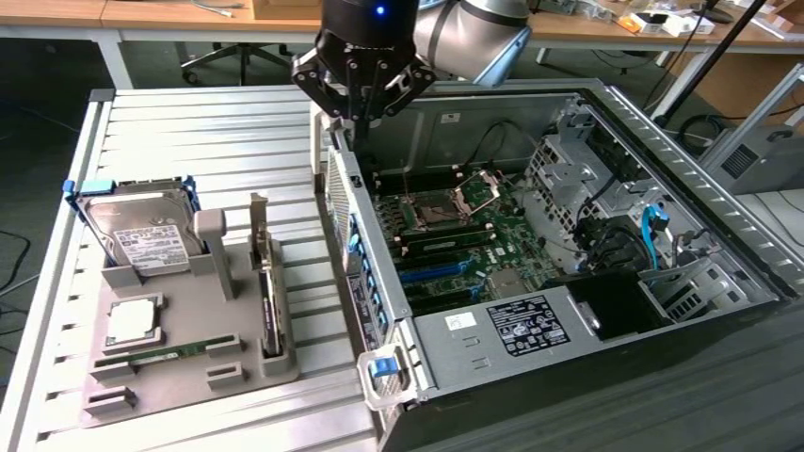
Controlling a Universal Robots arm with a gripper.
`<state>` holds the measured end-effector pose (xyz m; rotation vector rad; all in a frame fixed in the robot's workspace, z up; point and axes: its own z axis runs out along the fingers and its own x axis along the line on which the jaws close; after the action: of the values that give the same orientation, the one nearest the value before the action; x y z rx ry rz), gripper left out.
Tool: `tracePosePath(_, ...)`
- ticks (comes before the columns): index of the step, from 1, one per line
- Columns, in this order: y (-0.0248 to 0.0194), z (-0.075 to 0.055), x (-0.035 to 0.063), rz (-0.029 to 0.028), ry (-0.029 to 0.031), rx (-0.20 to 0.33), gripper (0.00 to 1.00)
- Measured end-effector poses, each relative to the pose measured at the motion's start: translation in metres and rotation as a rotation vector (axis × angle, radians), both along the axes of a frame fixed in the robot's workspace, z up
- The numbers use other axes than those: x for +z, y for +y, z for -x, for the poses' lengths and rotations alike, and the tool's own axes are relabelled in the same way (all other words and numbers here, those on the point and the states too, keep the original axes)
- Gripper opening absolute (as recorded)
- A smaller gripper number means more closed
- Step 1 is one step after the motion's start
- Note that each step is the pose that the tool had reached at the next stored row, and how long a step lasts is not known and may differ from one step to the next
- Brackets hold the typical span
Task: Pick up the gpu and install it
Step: 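Reach for the gpu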
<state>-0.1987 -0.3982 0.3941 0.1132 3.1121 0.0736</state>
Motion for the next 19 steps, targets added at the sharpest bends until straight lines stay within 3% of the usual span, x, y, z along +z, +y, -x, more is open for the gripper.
tracePosePath(19,0.0000,0.0072,0.0000,0.0016,-0.0001,0.000,0.11)
